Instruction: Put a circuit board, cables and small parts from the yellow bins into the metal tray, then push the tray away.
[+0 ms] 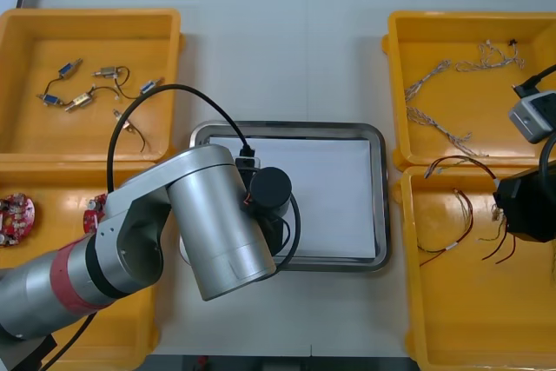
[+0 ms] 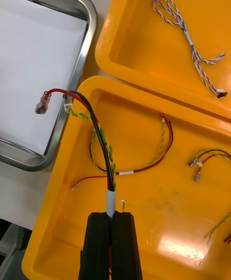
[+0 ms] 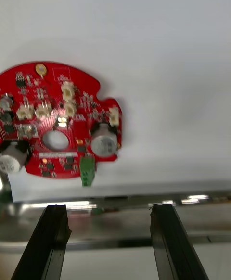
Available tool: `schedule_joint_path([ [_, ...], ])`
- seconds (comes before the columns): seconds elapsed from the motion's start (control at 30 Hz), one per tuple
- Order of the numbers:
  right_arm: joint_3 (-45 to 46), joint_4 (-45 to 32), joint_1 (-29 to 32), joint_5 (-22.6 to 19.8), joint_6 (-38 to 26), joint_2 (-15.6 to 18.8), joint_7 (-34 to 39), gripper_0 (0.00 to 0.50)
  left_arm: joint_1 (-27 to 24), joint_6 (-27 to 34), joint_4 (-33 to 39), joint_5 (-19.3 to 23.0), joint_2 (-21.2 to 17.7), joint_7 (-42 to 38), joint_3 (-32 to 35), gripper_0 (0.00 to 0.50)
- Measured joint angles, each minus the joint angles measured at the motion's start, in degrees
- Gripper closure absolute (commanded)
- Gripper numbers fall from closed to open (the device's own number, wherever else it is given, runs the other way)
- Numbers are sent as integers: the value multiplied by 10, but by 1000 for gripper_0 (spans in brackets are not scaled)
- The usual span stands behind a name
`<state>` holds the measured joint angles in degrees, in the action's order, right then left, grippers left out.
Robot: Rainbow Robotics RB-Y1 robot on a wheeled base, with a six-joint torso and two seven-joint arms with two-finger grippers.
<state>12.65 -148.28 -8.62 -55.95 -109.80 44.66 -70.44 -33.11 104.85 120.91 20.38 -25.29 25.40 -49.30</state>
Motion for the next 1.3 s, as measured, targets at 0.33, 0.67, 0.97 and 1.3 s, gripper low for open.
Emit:
schedule_joint_path([
  [0.33,-102,0,-59,34,0,0,0,500,-8,46,82,122,-31,0,83,0],
  [0.67,-169,0,-94,44,0,1,0,500,-9,47,106,188,-107,12,174,0],
  [0.97,-273,25,-150,67,0,2,0,500,-9,47,110,274,-184,94,277,0],
  [1.3,-427,110,-237,115,31,0,-19,500,-9,48,77,349,-269,101,364,0],
])
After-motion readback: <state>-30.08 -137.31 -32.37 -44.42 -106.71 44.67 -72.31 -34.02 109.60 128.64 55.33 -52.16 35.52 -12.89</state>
